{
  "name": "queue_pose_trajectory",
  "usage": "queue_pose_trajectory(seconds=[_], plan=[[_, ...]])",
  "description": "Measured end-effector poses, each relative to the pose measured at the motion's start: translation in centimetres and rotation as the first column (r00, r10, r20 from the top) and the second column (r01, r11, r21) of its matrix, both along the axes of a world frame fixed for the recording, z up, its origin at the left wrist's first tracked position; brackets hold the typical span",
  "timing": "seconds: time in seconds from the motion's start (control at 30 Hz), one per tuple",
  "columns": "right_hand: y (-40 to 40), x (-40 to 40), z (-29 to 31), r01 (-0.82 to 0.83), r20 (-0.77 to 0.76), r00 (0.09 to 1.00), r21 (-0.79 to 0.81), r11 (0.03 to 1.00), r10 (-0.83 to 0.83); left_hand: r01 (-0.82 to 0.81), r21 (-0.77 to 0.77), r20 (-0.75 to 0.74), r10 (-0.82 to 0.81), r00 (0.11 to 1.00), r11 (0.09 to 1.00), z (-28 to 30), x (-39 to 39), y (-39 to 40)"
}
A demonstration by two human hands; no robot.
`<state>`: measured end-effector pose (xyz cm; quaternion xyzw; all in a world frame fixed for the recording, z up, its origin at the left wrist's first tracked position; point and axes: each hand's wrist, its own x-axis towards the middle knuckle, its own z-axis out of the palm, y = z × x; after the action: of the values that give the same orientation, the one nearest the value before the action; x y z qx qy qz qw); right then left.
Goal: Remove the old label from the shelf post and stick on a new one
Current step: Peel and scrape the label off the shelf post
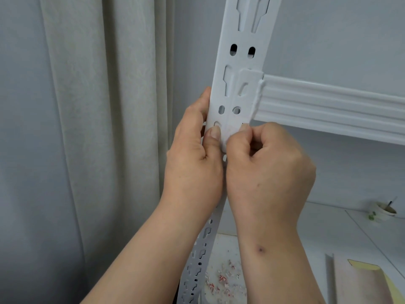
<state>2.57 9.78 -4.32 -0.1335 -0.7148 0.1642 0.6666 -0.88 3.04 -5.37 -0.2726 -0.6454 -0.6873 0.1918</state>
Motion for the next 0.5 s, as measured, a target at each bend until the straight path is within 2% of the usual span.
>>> queue_pose_trajectory(seconds=[0.17, 0.5], plan=[[0.15, 0.08, 0.06, 0.017, 0.024, 1.0, 0.017, 1.0, -0.017, -0.011, 0.002, 0.014, 0.011, 1.0, 1.0, 0.01, 0.12, 0.05], [0.09, 0.32, 0.27, -0.068, 0.022, 0.997, -0.041, 0.997, 0.069, -0.007, 0.007, 0.014, 0.007, 1.0, 1.0, -0.01, 0.05, 0.04]])
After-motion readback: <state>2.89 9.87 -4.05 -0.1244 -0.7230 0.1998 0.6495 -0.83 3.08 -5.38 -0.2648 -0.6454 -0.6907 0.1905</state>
